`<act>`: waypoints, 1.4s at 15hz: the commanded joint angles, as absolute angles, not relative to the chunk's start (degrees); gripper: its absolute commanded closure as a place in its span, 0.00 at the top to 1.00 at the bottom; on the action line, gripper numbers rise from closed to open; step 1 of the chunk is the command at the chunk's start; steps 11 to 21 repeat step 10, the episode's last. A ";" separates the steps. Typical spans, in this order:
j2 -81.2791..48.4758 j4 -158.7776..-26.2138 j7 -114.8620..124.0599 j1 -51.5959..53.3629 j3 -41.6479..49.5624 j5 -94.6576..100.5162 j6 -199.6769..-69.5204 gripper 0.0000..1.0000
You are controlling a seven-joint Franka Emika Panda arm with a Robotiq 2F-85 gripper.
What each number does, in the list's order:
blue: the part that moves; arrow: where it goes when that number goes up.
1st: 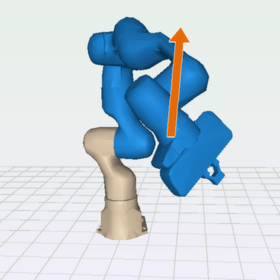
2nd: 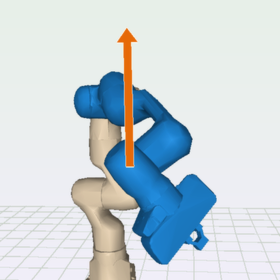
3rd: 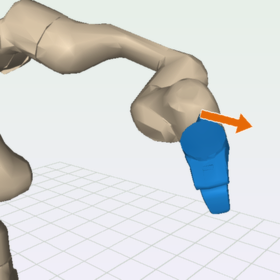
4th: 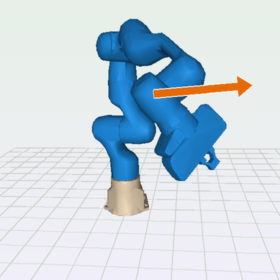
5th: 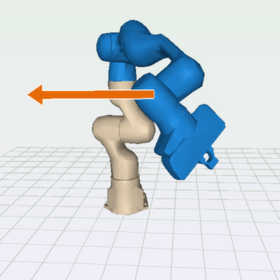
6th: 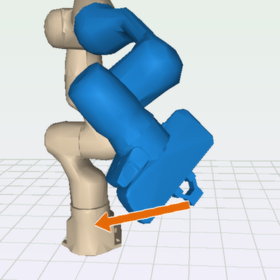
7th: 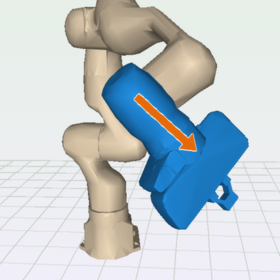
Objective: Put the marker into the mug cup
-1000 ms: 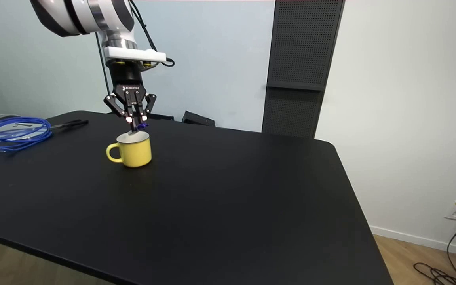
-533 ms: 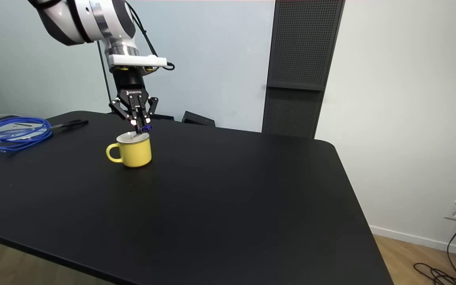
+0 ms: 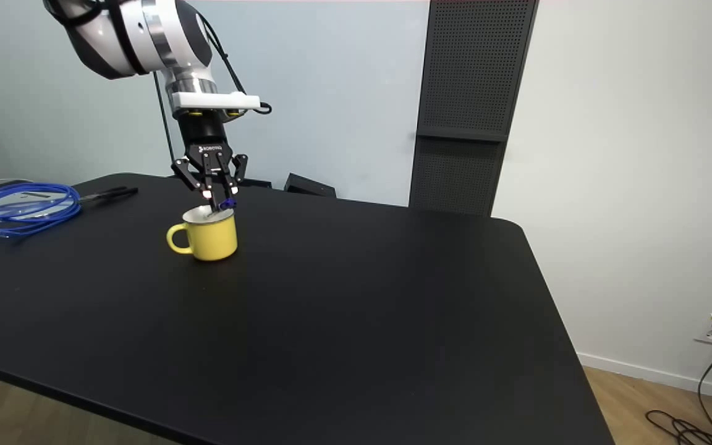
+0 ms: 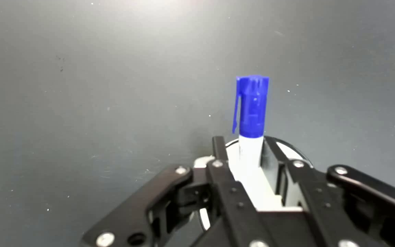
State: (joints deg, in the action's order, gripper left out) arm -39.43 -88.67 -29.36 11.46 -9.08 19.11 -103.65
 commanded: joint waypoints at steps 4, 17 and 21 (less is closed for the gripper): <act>-41.04 -85.02 -27.59 12.39 -8.97 19.58 -102.55 0.84; -37.93 -88.16 -28.02 11.33 -10.12 17.38 -105.05 1.00; -37.93 -88.16 -28.02 11.33 -10.12 17.38 -105.05 1.00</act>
